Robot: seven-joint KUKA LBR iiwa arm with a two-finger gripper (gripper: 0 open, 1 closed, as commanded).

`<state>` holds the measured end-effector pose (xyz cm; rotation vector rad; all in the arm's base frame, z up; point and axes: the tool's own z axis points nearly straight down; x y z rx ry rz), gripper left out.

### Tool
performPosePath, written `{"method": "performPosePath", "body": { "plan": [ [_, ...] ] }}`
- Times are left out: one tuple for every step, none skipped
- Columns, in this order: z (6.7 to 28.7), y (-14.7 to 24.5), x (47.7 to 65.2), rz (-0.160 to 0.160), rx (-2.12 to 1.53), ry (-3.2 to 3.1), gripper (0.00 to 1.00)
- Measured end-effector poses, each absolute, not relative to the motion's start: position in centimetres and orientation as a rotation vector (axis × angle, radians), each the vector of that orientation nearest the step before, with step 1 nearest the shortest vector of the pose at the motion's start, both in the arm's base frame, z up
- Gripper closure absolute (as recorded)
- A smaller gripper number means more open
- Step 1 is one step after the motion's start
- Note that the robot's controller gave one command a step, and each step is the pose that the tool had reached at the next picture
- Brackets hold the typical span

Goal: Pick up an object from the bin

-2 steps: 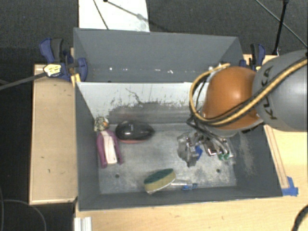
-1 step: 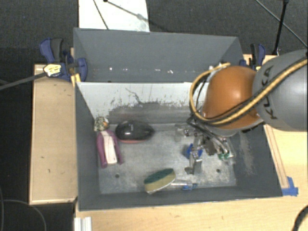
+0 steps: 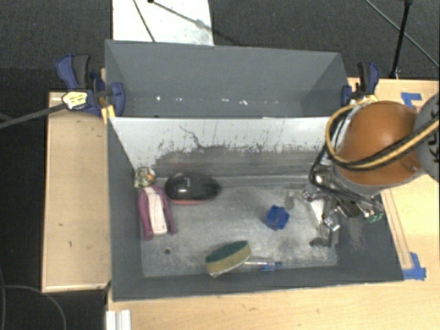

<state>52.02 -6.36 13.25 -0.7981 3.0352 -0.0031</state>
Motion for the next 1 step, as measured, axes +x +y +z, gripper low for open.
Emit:
{"method": "performPosePath", "body": {
  "plan": [
    [6.67, -0.85, 57.56, 0.006, -0.730, 3.051, 0.00]
  ]
}}
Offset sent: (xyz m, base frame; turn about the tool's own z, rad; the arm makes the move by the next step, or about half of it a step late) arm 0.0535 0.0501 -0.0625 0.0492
